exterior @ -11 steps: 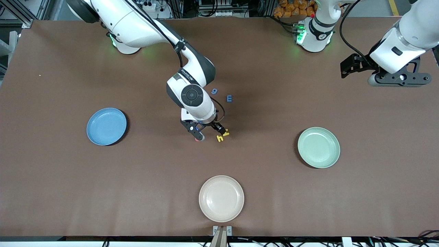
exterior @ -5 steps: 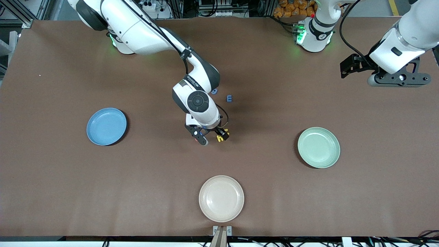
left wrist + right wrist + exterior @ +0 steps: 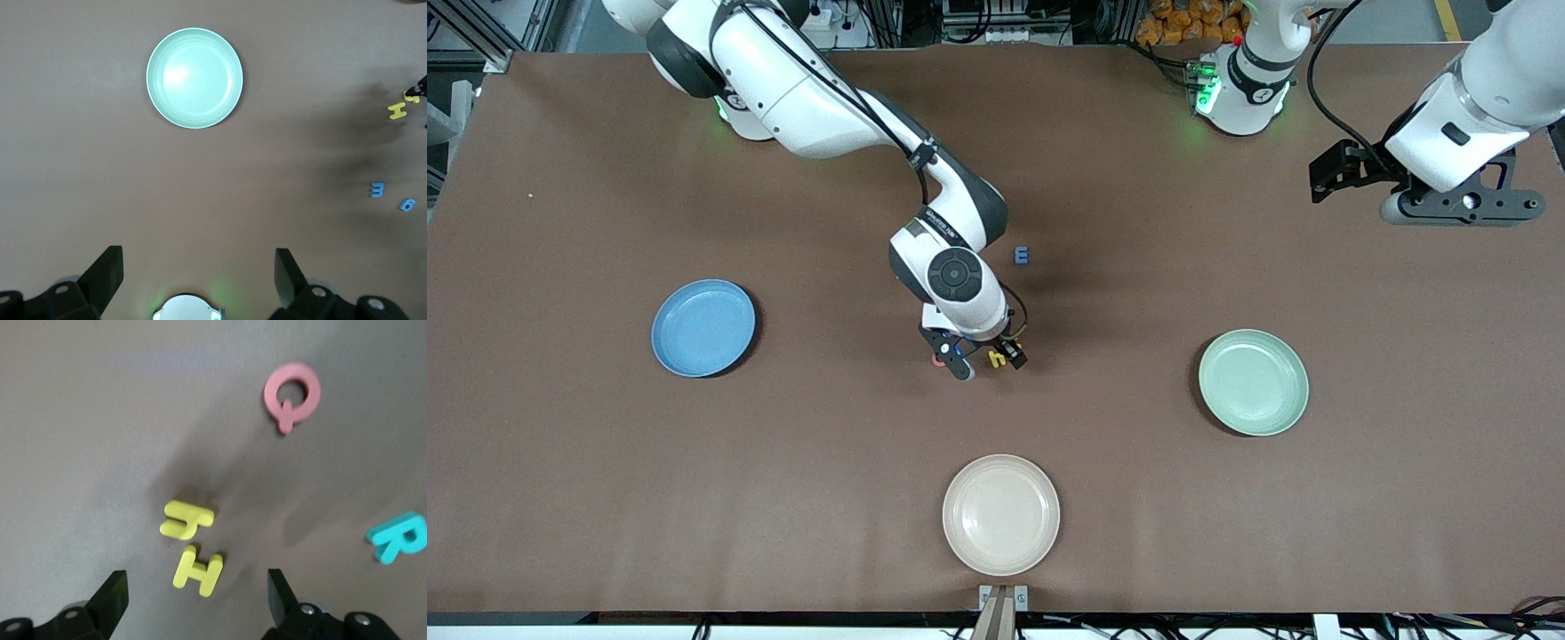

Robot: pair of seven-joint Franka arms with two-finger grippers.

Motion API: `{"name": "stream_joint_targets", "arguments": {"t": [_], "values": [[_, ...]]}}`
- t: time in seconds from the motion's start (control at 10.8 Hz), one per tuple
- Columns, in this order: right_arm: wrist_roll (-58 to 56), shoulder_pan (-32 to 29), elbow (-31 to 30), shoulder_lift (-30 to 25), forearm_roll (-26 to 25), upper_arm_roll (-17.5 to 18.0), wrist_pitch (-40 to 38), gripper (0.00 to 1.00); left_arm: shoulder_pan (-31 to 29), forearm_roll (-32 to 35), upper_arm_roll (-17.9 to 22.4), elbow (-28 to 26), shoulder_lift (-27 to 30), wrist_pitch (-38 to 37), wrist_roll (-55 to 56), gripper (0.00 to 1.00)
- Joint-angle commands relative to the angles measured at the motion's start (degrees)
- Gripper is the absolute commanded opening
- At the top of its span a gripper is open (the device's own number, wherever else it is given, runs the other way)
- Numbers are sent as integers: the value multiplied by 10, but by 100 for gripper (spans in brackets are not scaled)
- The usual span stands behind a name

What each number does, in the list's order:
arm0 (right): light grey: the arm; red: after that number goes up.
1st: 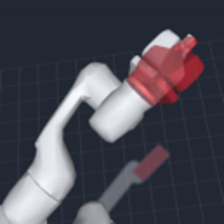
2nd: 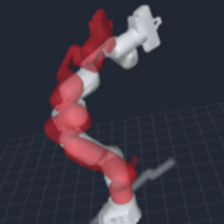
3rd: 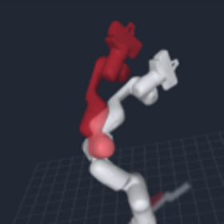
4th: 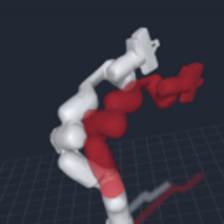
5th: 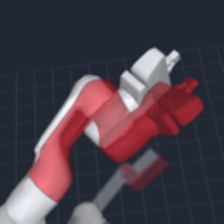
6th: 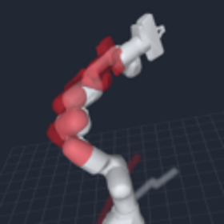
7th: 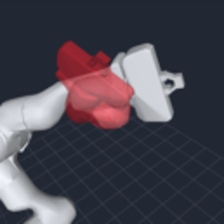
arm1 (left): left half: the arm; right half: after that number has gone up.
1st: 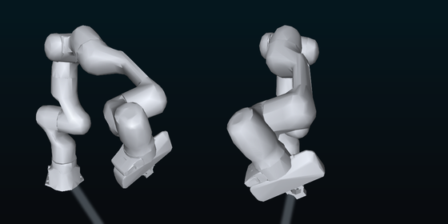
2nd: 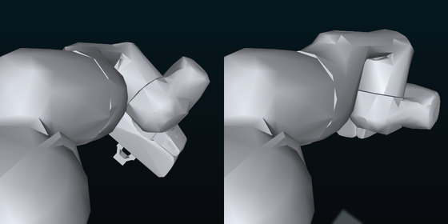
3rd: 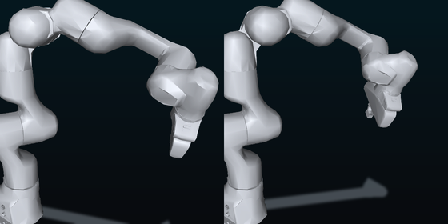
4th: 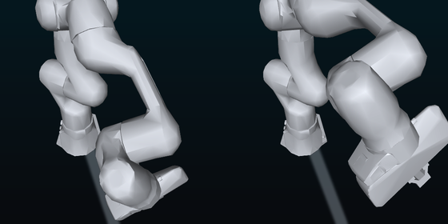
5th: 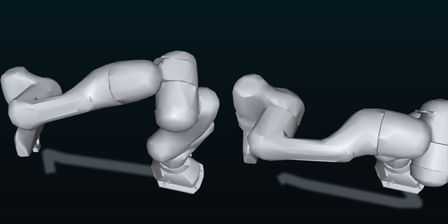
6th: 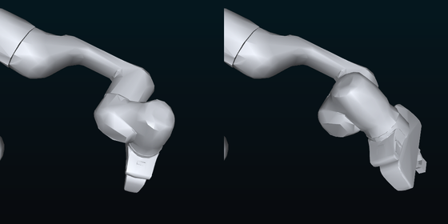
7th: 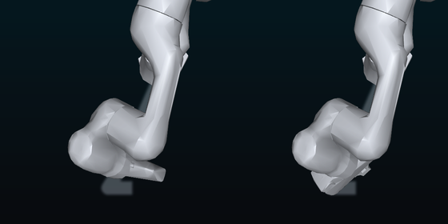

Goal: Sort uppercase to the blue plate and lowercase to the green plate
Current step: 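Lower the right gripper onto the yellow uppercase H and close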

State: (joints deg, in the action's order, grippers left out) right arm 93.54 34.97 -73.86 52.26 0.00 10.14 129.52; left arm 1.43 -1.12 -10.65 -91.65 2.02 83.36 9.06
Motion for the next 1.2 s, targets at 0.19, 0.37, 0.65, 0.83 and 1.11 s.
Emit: {"name": "stream_joint_targets", "arguments": {"t": [0.19,0.37,0.65,0.83,1.11], "values": [[15,20,20,25,1,-14,14,94,-4,-6,-4,0,-4,-7,10,100],[16,20,16,28,0,-19,14,93,-2,-6,-4,-1,-4,-7,10,100],[21,26,16,34,-6,-20,28,87,-1,-6,-4,-1,-9,-7,10,100],[23,28,17,36,-6,-20,29,84,0,-6,-5,-1,-9,-7,11,100],[22,30,17,37,-6,-20,30,72,-1,-6,-8,-5,-8,-7,11,100]]}}
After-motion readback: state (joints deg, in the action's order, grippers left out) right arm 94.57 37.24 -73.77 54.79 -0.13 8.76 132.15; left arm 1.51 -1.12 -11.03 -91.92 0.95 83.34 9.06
